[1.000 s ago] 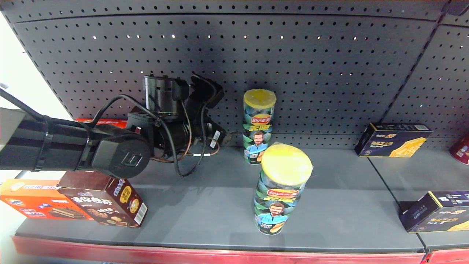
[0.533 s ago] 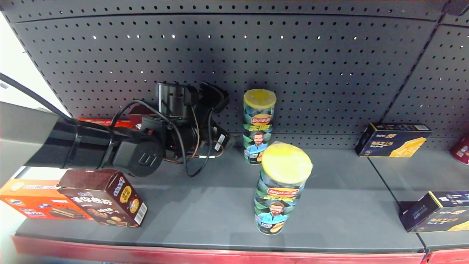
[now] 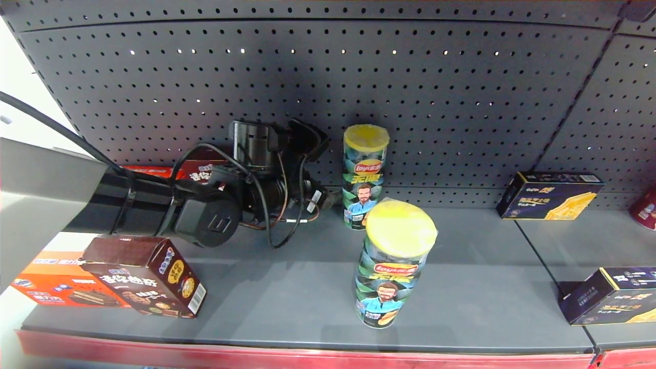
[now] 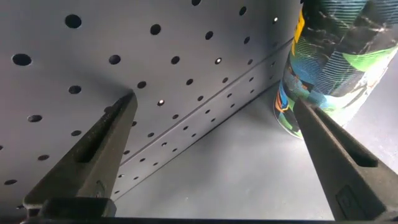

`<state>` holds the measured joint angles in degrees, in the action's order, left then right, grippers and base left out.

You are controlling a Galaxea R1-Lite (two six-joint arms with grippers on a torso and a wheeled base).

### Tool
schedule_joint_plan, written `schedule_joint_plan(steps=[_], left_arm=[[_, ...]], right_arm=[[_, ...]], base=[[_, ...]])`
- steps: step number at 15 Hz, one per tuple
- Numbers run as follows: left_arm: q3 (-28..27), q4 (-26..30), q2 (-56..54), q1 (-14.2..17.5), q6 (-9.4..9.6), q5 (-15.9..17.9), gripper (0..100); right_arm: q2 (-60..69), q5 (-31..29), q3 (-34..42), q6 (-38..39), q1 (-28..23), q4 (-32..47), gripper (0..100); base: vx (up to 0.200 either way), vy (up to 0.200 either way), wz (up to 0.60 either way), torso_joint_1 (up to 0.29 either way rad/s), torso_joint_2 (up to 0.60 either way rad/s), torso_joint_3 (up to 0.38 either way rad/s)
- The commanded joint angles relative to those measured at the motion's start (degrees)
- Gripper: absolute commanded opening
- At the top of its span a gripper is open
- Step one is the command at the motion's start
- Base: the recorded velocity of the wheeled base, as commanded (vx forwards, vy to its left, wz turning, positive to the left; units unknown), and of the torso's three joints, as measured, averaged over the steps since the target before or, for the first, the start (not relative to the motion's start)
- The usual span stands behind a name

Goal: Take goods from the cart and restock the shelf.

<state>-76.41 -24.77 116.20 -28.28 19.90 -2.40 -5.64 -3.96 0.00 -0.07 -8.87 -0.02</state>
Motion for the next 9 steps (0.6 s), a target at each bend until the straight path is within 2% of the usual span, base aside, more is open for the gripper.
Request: schedule_joint_plan(steps=[1, 9], left_arm=[[-0.1, 0.0, 0.2, 0.0, -0.03, 0.0, 100], [-0.2, -0.4, -0.2, -0.6, -0.3, -0.1, 100]], right_arm=[[-0.1, 0.0, 0.0, 0.0, 0.0, 0.0, 100], [-0.1, 0.0, 0.0, 0.0, 0.0, 0.0, 100]], base=[[0.0, 0.0, 0.0, 0.0, 0.0, 0.0], [0.0, 0.0, 0.0, 0.0, 0.0, 0.0]])
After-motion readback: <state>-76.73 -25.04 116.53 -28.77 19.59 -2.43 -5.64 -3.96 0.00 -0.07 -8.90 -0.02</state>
